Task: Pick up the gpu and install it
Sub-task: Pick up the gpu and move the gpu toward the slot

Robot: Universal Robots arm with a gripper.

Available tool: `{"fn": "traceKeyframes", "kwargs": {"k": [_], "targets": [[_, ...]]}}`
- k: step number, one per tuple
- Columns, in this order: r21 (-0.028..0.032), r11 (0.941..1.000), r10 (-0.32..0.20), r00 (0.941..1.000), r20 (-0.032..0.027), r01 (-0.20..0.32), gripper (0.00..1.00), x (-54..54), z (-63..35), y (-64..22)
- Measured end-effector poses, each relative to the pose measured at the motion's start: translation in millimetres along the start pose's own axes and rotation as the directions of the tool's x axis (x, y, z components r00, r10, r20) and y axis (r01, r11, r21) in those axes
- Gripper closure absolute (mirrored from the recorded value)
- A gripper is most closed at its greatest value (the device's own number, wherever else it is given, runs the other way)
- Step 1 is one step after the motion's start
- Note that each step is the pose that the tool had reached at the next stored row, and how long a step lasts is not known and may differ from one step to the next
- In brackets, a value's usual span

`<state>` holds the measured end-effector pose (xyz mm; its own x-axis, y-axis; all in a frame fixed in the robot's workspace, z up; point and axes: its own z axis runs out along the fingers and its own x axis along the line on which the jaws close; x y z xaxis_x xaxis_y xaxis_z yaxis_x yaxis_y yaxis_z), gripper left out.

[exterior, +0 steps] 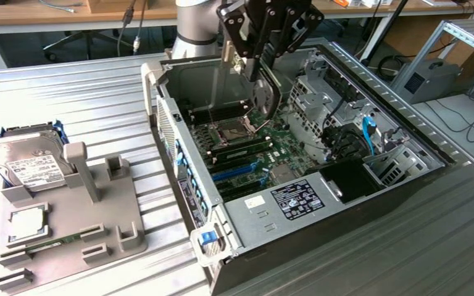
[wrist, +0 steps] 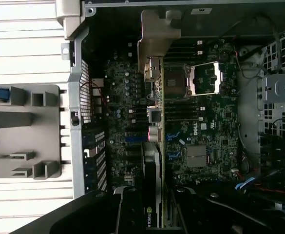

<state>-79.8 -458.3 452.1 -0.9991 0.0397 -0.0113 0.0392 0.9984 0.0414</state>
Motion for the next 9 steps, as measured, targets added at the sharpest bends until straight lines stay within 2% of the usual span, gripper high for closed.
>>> {"fn": "traceKeyframes", "kwargs": {"k": [9], "targets": [[0.0, 1.0, 0.0, 1.0, -0.0014, 0.0, 0.73, -31.8, 0.5, 2.9]]}}
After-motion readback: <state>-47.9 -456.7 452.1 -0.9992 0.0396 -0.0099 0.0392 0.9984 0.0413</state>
